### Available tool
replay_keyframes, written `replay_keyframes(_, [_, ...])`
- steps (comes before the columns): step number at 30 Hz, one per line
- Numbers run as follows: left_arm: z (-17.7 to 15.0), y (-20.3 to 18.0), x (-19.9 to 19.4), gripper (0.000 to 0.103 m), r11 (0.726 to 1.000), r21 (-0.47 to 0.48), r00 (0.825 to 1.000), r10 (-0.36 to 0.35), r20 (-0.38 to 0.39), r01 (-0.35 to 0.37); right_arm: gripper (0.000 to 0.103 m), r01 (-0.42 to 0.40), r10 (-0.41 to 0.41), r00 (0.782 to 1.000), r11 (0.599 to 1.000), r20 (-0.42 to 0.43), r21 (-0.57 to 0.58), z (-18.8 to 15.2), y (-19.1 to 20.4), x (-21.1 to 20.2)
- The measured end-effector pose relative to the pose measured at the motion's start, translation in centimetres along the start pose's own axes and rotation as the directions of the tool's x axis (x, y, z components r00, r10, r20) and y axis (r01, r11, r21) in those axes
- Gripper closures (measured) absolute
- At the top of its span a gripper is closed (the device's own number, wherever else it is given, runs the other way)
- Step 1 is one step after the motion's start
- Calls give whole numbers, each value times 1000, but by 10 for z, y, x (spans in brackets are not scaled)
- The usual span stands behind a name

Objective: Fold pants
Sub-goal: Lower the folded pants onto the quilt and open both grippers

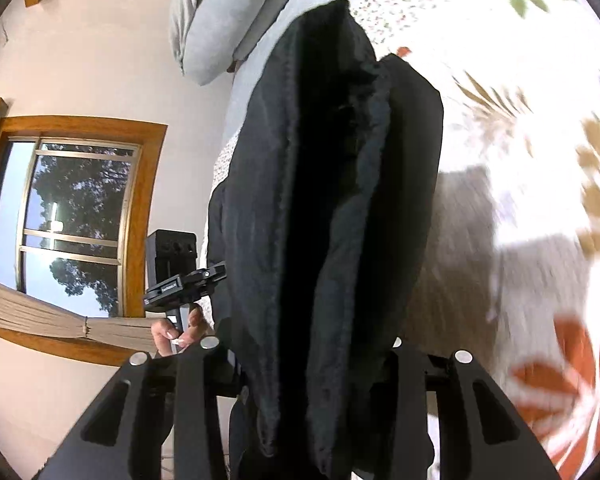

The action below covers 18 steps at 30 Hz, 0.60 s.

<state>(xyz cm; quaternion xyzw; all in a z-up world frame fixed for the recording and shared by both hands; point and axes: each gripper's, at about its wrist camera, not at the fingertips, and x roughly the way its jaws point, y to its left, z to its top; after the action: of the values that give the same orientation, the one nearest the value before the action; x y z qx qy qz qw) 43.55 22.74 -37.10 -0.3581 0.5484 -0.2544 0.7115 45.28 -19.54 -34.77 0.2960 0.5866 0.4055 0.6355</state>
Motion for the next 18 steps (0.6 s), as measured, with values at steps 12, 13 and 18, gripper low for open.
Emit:
replay_keyframes(12, [78, 76, 16, 71, 993, -109, 999, 41, -19, -43, 63, 79, -77, 996, 996, -50, 35, 81, -25, 55])
replay_keyframes(13, [79, 80, 17, 70, 993, -111, 999, 37, -22, -39, 63, 83, -80, 995, 995, -52, 47, 82, -33, 58])
replay_keyframes(18, [72, 92, 18, 67, 993, -114, 1000, 1, -24, -4, 63, 94, -90, 994, 994, -64, 64, 77, -56, 57])
